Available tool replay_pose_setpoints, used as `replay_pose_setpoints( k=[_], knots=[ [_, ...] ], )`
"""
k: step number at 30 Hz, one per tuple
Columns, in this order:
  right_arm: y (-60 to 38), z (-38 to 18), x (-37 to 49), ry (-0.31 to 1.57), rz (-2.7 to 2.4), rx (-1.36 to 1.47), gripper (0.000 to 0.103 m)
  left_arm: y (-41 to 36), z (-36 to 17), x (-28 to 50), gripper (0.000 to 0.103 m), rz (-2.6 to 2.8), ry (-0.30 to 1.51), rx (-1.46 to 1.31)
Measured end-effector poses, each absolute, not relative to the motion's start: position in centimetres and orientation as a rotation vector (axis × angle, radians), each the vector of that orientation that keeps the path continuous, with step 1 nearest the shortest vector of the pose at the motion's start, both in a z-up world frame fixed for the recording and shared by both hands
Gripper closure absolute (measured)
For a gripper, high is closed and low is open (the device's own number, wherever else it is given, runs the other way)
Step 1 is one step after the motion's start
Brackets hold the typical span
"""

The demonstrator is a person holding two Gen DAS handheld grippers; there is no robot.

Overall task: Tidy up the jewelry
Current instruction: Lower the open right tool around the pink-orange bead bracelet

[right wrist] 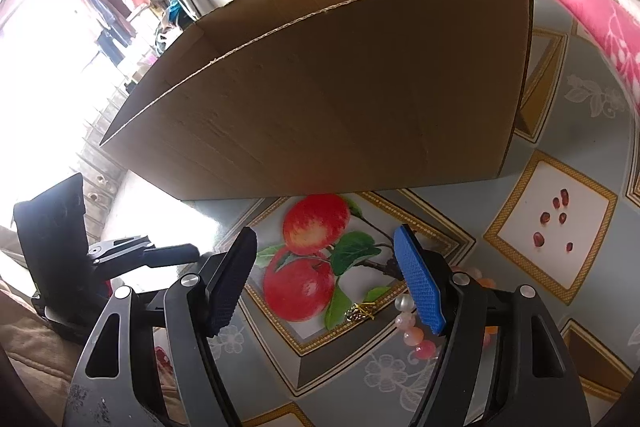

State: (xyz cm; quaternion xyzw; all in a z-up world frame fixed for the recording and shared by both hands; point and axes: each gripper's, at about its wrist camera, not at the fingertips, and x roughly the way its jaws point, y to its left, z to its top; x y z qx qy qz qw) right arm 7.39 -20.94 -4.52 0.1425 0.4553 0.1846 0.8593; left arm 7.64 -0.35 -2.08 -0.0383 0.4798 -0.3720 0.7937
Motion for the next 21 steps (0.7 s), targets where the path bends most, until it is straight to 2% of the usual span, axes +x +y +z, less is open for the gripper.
replay_pose_setpoints(
  k=[12,21],
  knots=[
    [-21.9,-5.0,7.6,0.946,0.407,0.309,0.035,-0.2,-2.2,8.1,0.048,-0.805,1.045,-0.140],
    [-22.5,-3.7,4.7,0.927,0.391,0.252,0.035,-0.5,-2.2,7.1,0.048,-0.754,1.016,-0.109]
  ],
)
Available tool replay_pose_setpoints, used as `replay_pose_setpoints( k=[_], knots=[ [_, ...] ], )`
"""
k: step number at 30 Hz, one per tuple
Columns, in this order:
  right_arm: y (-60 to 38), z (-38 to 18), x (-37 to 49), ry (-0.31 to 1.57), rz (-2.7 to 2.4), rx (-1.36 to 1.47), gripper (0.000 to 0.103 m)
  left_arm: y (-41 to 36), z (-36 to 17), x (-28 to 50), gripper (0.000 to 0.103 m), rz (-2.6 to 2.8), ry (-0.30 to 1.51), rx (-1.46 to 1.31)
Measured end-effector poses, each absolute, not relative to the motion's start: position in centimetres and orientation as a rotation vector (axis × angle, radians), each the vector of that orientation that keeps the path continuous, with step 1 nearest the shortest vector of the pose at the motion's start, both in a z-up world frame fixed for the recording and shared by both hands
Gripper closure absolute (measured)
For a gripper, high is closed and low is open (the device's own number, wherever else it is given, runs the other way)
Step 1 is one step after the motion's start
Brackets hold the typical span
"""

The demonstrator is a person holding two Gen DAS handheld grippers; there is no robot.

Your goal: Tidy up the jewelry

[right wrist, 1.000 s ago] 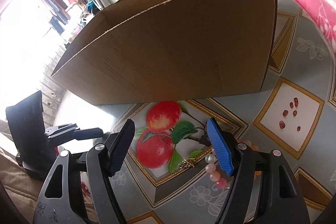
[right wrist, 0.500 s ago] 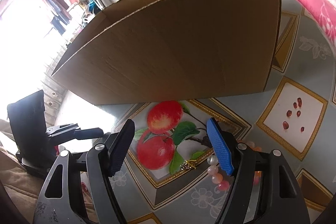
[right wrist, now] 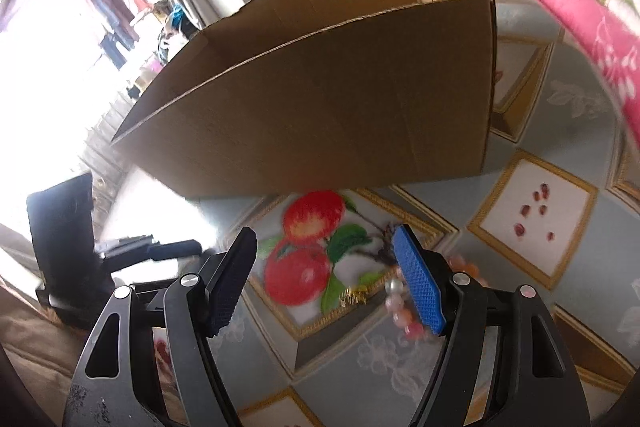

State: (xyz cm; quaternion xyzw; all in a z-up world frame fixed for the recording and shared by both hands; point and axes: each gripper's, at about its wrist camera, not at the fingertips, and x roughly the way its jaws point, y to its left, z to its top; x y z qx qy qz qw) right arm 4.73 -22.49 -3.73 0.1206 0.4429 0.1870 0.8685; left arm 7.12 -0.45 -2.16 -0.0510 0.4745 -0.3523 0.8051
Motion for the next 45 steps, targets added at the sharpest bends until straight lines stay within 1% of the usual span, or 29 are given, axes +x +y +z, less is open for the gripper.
replay_pose_setpoints(
  k=[9,14,16,23,25,27,30,32,36,45],
  knots=[
    [-21.7,-4.3,1.8,0.923,0.352,0.167,0.036,-0.7,-2.3,6.5,0.048,-0.688,0.984,-0.092],
    [-21.1,-4.5,1.2,0.925,0.378,0.156,0.045,-1.1,-2.3,6.1,0.048,-0.662,0.968,-0.057],
    [-21.3,-5.2,1.7,0.950,0.349,0.135,0.056,-1.2,-2.3,6.0,0.048,-0.653,0.967,-0.047],
    [-21.7,-5.8,2.0,0.915,0.285,0.032,0.072,-1.3,-2.3,5.8,0.048,-0.643,0.960,-0.028],
    [-21.4,-5.9,2.0,0.904,0.266,-0.025,0.079,-1.3,-2.3,5.8,0.048,-0.641,0.959,-0.027],
    [-20.3,-5.9,1.9,0.892,0.249,-0.099,0.082,-1.4,-2.3,5.8,0.048,-0.640,0.957,-0.025],
    [-19.5,-6.0,1.5,0.879,0.255,-0.143,0.090,-1.4,-2.4,5.7,0.048,-0.637,0.955,-0.016],
    [-18.4,-6.2,1.2,0.871,0.255,-0.165,0.092,-1.5,-2.4,5.6,0.048,-0.636,0.951,-0.008],
    [-18.3,-6.4,1.2,0.873,0.265,-0.157,0.099,-1.7,-2.4,5.5,0.048,-0.632,0.942,0.014],
    [-19.4,-5.7,1.5,0.876,0.272,-0.087,0.101,-2.4,-2.4,5.3,0.048,-0.582,0.912,0.089]
  ],
)
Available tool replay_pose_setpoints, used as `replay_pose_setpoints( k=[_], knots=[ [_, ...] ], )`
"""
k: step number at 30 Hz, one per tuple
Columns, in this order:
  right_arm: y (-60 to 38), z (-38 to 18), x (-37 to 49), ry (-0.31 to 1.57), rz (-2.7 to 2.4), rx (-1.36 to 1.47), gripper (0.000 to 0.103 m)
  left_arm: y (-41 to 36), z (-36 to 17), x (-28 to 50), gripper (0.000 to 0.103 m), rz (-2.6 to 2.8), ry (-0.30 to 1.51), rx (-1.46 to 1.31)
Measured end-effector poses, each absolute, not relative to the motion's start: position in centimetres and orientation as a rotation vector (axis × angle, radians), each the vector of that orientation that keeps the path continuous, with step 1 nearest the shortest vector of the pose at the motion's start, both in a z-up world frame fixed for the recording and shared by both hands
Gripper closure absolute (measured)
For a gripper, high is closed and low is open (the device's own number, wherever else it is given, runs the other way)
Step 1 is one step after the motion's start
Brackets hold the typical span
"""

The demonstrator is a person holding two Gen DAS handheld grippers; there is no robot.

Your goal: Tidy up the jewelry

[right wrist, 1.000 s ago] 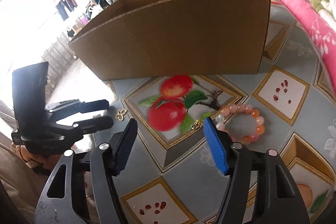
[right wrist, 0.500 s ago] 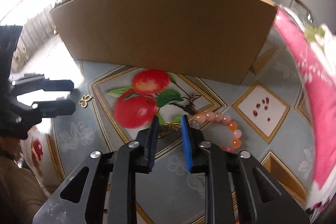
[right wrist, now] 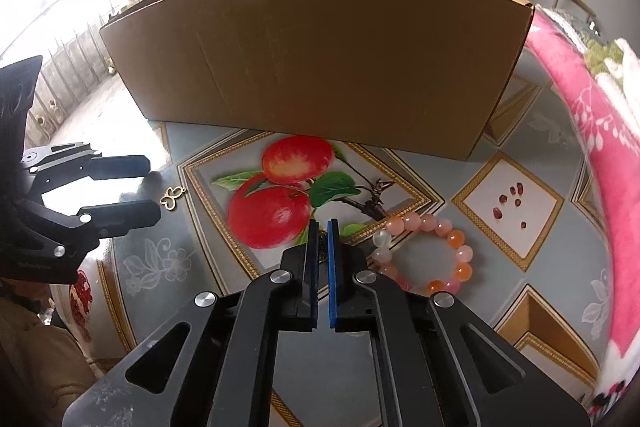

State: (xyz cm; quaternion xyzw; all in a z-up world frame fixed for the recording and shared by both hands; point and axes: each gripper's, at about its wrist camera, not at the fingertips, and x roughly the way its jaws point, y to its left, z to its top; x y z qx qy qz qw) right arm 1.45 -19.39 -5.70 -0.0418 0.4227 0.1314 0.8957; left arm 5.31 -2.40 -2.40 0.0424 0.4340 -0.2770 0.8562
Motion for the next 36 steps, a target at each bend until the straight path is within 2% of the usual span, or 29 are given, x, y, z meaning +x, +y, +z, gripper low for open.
replay_pose_setpoints(
  k=[20,30,34,36],
  knots=[
    [-20.4,-5.3,1.3,0.871,0.277,-0.060,0.101,-4.6,-2.2,6.2,0.050,-0.494,0.959,0.226],
    [-20.4,-5.3,1.3,0.869,0.277,-0.063,0.101,-5.2,-2.2,6.1,0.061,-0.474,0.954,0.256],
    [-20.4,-5.3,1.4,0.870,0.278,-0.063,0.101,-5.3,-2.2,6.0,0.062,-0.467,0.954,0.267],
    [-20.4,-5.3,1.4,0.870,0.278,-0.063,0.101,-5.4,-2.2,5.9,0.067,-0.471,0.952,0.270]
  ],
)
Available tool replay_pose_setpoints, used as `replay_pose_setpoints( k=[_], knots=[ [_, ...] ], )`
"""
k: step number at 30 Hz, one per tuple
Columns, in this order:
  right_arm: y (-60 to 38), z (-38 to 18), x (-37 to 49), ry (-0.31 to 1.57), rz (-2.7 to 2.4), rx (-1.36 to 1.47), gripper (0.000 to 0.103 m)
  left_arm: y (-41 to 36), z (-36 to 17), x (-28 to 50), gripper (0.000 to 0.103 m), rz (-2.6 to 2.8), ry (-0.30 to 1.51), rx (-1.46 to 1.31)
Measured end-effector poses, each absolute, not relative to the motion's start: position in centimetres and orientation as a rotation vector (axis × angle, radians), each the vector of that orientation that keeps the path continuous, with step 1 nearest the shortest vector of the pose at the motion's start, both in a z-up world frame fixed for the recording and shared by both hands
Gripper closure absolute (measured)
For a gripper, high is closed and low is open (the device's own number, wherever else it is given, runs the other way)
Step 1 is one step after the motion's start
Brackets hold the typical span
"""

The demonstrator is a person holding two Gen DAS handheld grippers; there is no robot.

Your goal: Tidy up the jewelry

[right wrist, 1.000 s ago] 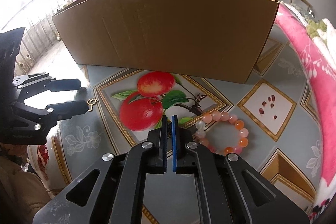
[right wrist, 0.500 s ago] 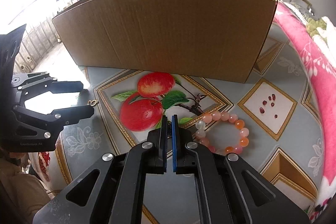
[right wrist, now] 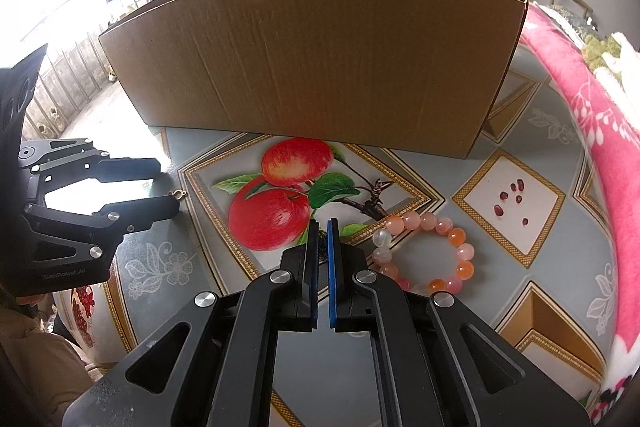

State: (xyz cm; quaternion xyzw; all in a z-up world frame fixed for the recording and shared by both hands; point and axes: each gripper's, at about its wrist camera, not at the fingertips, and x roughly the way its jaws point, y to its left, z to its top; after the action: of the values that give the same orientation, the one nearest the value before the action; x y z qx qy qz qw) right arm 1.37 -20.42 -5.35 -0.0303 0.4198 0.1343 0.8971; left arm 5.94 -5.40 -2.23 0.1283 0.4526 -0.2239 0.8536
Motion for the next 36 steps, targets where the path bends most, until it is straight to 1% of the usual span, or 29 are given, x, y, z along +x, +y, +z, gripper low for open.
replay_pose_setpoints(
  k=[1,3,6,20,28,30,31,32,33,36],
  knots=[
    [-20.4,-5.3,1.4,0.869,0.279,-0.063,0.101,-5.5,-2.2,5.8,0.068,-0.475,0.948,0.274],
    [-20.4,-5.3,1.4,0.869,0.279,-0.062,0.101,-5.6,-2.2,5.6,0.075,-0.488,0.938,0.280],
    [-20.2,-5.3,1.4,0.870,0.274,-0.067,0.101,-5.6,-2.3,5.3,0.080,-0.507,0.923,0.280],
    [-20.1,-5.3,1.5,0.870,0.273,-0.066,0.101,-4.2,-2.0,5.9,0.080,-0.569,0.952,0.181],
    [-20.0,-5.4,1.5,0.869,0.273,-0.065,0.101,-4.6,-2.1,5.5,0.081,-0.576,0.929,0.227],
    [-19.9,-5.4,1.5,0.868,0.273,-0.065,0.101,-4.9,-2.1,5.4,0.089,-0.564,0.916,0.254],
    [-20.0,-5.4,1.5,0.869,0.273,-0.065,0.101,-5.0,-2.1,5.4,0.090,-0.567,0.914,0.255],
    [-19.9,-5.4,1.5,0.868,0.273,-0.066,0.101,-4.9,-2.1,5.4,0.095,-0.572,0.916,0.249],
    [-19.8,-5.4,1.6,0.868,0.273,-0.066,0.101,-4.9,-2.2,5.4,0.098,-0.569,0.917,0.245],
    [-19.9,-5.4,1.6,0.868,0.273,-0.065,0.101,-4.7,-2.2,5.5,0.099,-0.570,0.917,0.234]
  ],
)
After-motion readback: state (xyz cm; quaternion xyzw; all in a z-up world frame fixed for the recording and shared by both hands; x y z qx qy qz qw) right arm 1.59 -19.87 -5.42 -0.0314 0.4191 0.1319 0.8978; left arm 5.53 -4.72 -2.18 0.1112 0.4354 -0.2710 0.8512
